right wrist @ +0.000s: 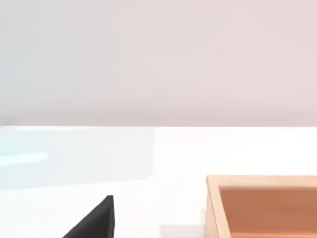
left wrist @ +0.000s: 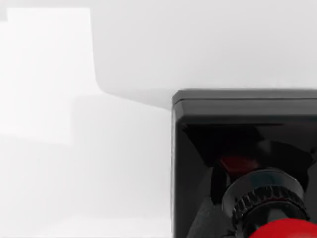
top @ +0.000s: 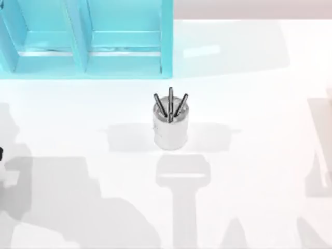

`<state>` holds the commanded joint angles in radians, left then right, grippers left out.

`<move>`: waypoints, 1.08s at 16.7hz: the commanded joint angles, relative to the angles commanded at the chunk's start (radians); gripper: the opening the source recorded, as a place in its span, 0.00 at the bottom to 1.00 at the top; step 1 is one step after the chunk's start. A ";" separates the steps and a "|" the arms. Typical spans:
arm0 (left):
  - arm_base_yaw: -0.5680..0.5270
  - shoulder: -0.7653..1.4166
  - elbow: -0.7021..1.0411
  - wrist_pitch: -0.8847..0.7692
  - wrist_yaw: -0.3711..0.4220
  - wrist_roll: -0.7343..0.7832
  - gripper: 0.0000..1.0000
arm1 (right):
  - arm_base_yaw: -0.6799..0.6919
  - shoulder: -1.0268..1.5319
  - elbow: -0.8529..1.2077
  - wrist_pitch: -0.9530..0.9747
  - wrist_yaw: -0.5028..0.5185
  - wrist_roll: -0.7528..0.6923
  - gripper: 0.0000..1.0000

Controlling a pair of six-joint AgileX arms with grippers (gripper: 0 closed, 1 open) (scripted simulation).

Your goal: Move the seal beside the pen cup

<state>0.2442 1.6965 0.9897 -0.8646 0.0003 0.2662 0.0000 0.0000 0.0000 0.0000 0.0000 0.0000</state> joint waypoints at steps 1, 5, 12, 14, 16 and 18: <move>0.000 0.000 0.000 0.000 0.000 0.000 0.00 | 0.000 0.000 0.000 0.000 0.000 0.000 1.00; -0.001 -0.001 0.001 0.000 0.001 0.001 0.00 | 0.000 0.000 0.000 0.000 0.000 0.000 1.00; -0.215 -0.027 0.205 -0.240 0.000 -0.208 0.00 | 0.000 0.000 0.000 0.000 0.000 0.000 1.00; -0.327 -0.048 0.296 -0.378 0.001 -0.323 0.00 | 0.000 0.000 0.000 0.000 0.000 0.000 1.00; -0.426 -0.073 0.378 -0.481 0.001 -0.425 0.00 | 0.000 0.000 0.000 0.000 0.000 0.000 1.00; -0.488 -0.098 0.436 -0.542 0.000 -0.488 0.00 | 0.000 0.000 0.000 0.000 0.000 0.000 1.00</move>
<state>-0.2440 1.5989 1.4253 -1.4068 0.0007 -0.2214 0.0000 0.0000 0.0000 0.0000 0.0000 0.0000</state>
